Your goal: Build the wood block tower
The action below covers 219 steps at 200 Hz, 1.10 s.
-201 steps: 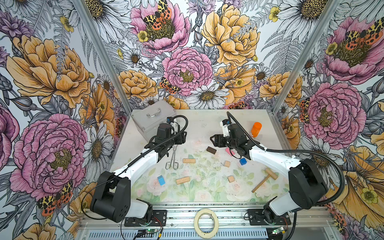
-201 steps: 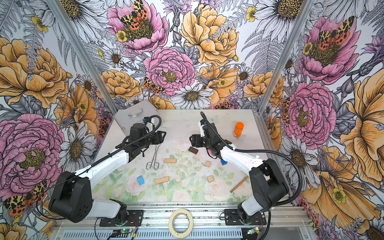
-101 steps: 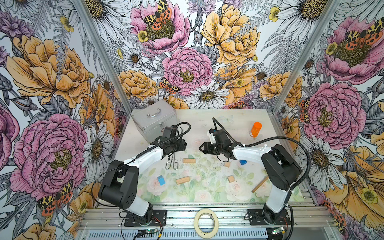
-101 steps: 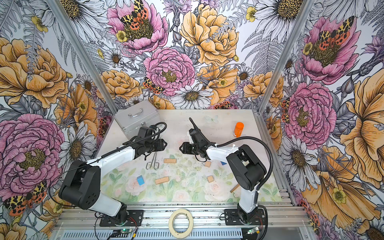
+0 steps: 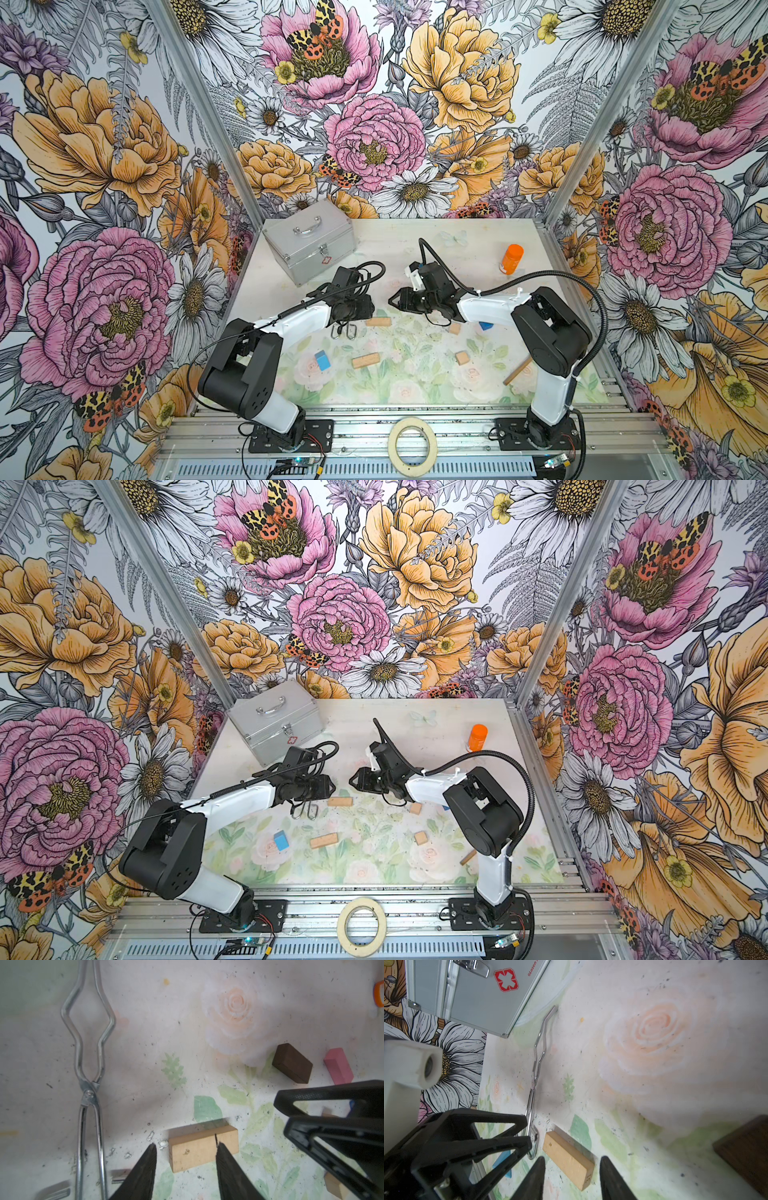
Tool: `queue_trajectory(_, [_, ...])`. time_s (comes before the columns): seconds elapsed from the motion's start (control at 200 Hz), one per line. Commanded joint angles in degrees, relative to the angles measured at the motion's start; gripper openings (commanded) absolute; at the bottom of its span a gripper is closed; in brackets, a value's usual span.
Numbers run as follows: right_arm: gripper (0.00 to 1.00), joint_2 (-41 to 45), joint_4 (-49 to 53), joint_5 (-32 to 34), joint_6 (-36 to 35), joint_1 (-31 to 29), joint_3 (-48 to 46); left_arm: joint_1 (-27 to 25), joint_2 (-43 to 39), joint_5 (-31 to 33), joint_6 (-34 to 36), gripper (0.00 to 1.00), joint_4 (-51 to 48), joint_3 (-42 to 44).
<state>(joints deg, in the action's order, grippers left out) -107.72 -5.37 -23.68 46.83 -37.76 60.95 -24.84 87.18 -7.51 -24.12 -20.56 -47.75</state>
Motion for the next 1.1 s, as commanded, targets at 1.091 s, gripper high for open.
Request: queue_trajectory(1.091, [0.33,-3.71,-3.07,-1.17,6.90,-3.51,-3.23,-1.20,5.14,0.32,-2.67,0.31,-1.65,-0.74])
